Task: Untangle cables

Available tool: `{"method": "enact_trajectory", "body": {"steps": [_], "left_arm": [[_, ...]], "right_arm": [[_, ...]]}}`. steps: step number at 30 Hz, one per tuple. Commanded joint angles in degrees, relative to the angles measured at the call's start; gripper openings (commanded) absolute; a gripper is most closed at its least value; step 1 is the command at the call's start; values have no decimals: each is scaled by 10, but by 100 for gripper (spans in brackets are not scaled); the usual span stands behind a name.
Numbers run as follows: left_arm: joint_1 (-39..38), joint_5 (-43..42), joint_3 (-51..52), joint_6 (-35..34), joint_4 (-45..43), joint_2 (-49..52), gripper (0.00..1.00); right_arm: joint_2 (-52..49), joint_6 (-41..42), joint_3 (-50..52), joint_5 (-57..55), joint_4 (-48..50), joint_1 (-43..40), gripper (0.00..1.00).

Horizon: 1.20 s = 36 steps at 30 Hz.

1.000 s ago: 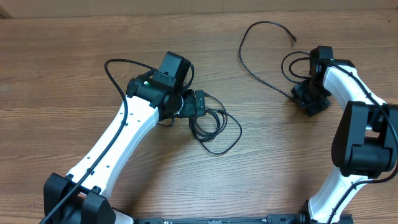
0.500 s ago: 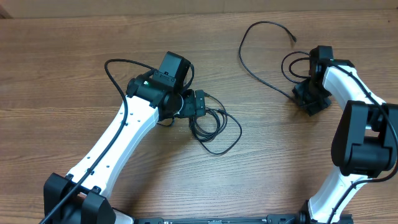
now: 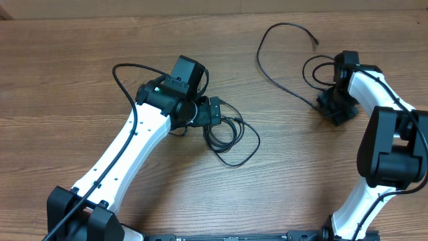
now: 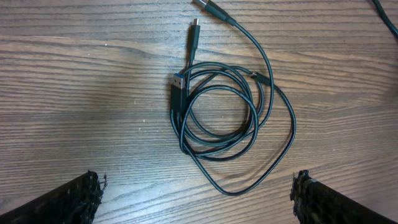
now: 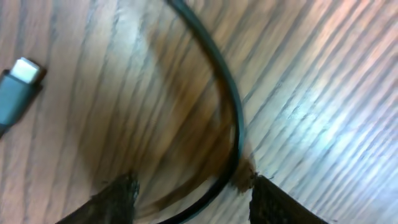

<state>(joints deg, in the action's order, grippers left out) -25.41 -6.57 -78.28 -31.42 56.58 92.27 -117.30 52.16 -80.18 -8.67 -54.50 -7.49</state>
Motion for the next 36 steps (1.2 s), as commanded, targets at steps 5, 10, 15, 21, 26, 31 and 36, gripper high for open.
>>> {"method": "enact_trajectory", "body": {"steps": [5,10,15,21,26,31,36], "left_arm": [[3,6,1,-3,1,0,100],[3,6,1,-3,1,0,100],[3,6,1,-3,1,0,100],[3,6,1,-3,1,0,100],[3,6,1,-3,1,0,100],[3,6,1,-3,1,0,100],[3,6,1,-3,1,0,100]], "right_arm": [[-7,-1,4,-23,2,-9,43],[-7,-1,3,-23,23,-9,19],[-7,-31,-6,-22,82,-10,4],[-7,-140,-101,-54,112,-20,4],[-7,-231,-245,-70,102,-63,4],[-7,-240,-335,-70,68,-115,4],[-7,-270,-357,-69,47,-172,4]]}}
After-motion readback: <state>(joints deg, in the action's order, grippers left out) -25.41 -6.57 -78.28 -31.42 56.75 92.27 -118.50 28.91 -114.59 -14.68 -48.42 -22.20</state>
